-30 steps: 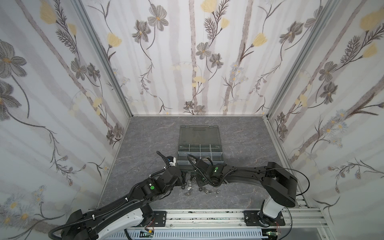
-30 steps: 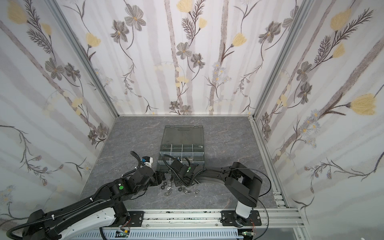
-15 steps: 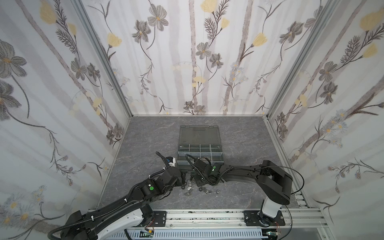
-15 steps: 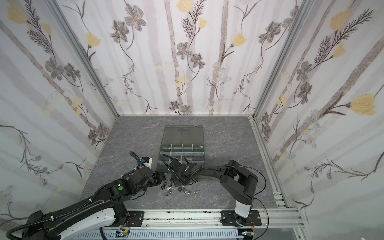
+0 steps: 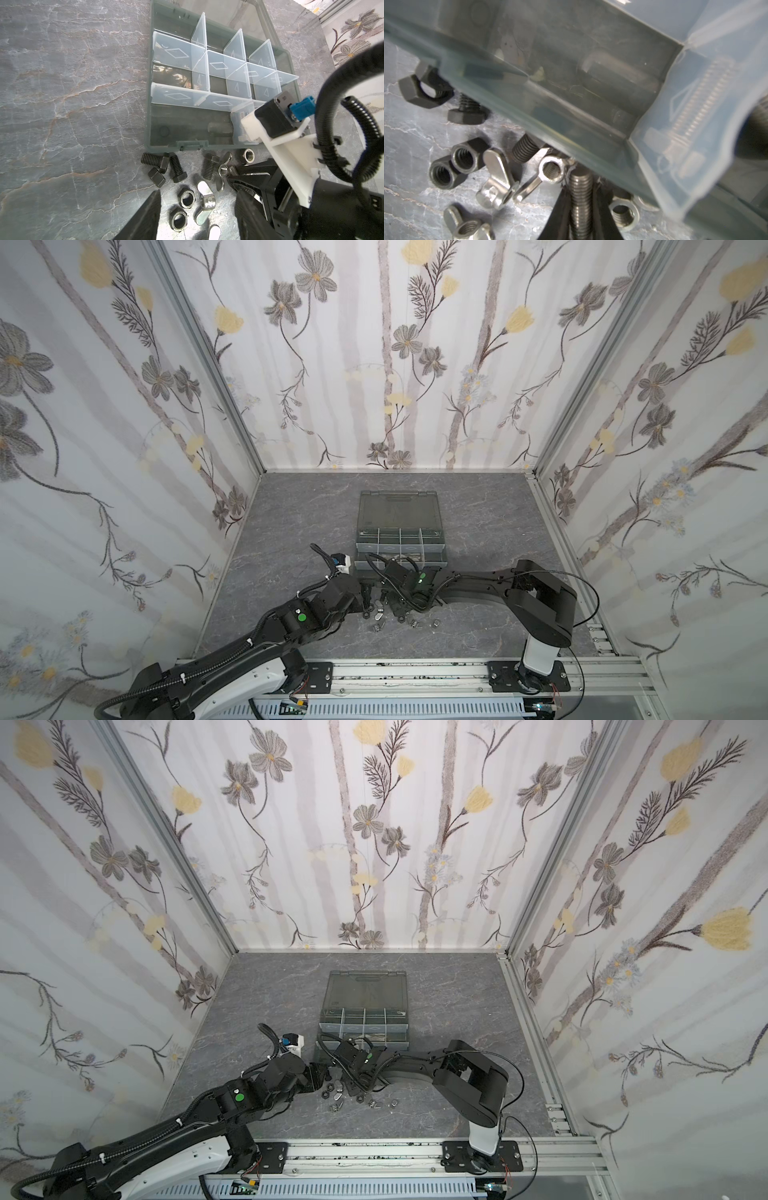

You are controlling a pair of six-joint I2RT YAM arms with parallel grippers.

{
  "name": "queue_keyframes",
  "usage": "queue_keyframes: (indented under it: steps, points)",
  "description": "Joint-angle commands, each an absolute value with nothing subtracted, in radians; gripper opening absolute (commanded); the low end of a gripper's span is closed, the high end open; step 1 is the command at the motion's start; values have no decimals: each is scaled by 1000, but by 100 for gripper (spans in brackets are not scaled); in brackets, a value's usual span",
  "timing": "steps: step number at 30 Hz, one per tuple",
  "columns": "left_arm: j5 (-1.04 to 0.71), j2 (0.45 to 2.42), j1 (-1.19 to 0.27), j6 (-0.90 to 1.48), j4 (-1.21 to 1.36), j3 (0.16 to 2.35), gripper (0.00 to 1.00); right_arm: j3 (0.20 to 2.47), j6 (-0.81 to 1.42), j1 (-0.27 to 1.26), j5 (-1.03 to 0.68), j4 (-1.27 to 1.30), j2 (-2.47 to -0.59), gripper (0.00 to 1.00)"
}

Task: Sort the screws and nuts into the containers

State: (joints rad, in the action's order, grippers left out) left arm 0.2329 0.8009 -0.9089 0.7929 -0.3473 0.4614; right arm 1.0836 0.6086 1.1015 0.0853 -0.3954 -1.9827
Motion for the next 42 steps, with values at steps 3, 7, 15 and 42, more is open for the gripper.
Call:
queue_keyframes:
  steps: [3, 7, 15, 42]
  points:
    - [244, 798, -908, 808, -339, 459, 60, 1082, 598, 1103, 133, -446, -1997, 12]
    - [251, 798, -908, 810, -339, 461, 60, 1071, 610, 1102, 129, -421, -1963, 9]
    - [247, 801, -907, 816, -339, 460, 60, 1084, 609, 1079, 115, -417, -1852, 7]
    - [255, 863, -907, 809, -338, 500, 60, 1156, 120, 905, 258, -487, -1868, 8]
